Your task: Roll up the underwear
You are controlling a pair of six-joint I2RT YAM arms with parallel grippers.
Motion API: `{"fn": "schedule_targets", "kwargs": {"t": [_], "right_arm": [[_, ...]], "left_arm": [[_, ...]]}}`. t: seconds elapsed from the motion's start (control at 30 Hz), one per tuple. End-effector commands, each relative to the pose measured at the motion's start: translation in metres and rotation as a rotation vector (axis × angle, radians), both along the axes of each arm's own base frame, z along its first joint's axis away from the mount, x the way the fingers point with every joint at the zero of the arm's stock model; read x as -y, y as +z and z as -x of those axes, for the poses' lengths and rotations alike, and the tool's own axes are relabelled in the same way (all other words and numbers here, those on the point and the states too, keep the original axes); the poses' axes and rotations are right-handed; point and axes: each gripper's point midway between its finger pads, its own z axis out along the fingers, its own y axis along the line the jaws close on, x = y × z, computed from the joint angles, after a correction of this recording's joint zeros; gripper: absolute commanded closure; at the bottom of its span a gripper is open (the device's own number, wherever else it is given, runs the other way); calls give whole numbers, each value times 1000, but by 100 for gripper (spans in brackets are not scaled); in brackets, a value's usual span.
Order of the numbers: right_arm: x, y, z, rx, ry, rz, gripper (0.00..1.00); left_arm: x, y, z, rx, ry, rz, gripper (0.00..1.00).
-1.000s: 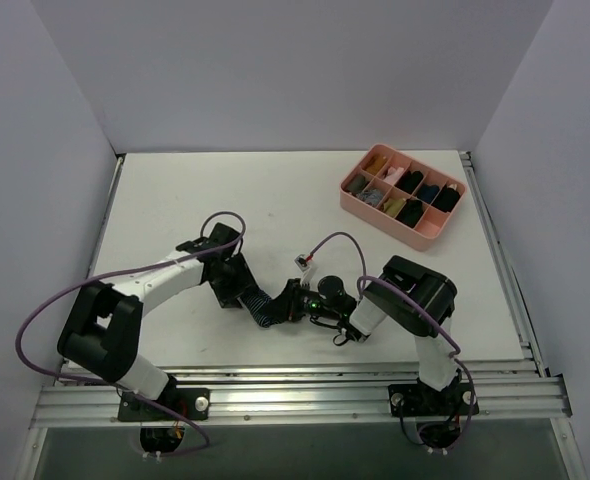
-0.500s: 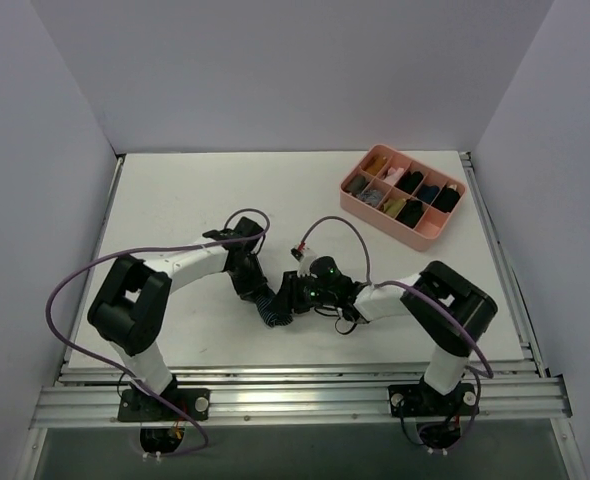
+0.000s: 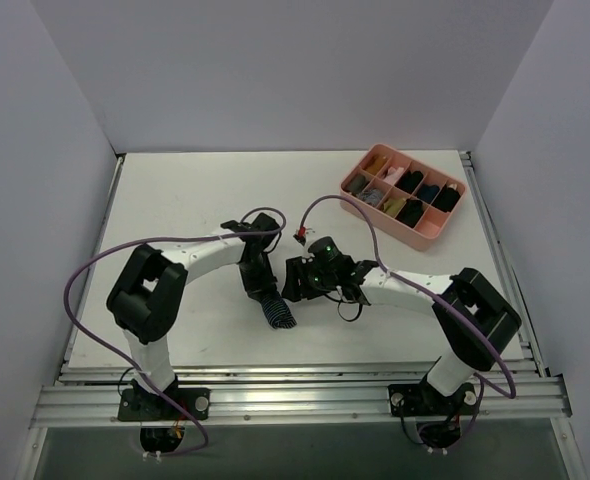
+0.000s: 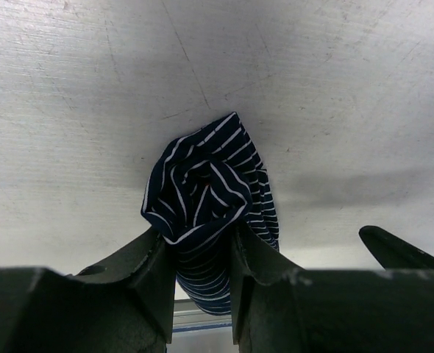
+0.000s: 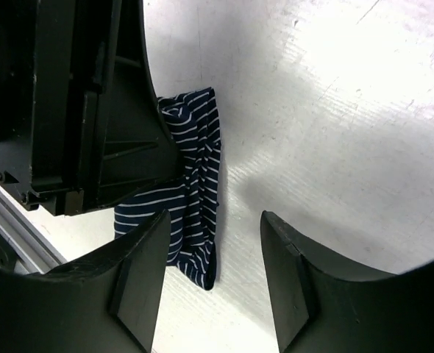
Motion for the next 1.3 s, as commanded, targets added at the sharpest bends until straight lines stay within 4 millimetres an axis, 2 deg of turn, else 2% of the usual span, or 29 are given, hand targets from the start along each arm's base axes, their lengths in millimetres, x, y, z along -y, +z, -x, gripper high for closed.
{"fn": "schedule_targets", "kwargs": {"t": [0.0,0.23,0.43,0.57,0.73,0.9,1.03,1.27], "right_arm": [[2,0,7,-38,-11,-7,52],[-11,0,28,-117,21,-146,43],[-22,11,35,-131,59,-248,39],[-28,8,41,-161,83,-280,37],[-29,-2,45,-193,83,-271,34],[-24,-22,50,-225,63,-229,34],[-29,-35,58,-239,67,-165,34],[-31,-44,67,-253,54,-121,39]], "left_arm": [[-29,-19,26,-94,-56,-177,93],[-27,-18,25,-86,-72,-217,94],[-26,-19,25,-87,-75,-243,94],[-24,-20,28,-90,-78,-254,94],[-24,-25,31,-104,-78,-268,94],[-23,-27,33,-111,-75,-272,94],[-22,-28,33,-120,-76,-277,94],[-21,-26,29,-122,-76,-287,94]]}}
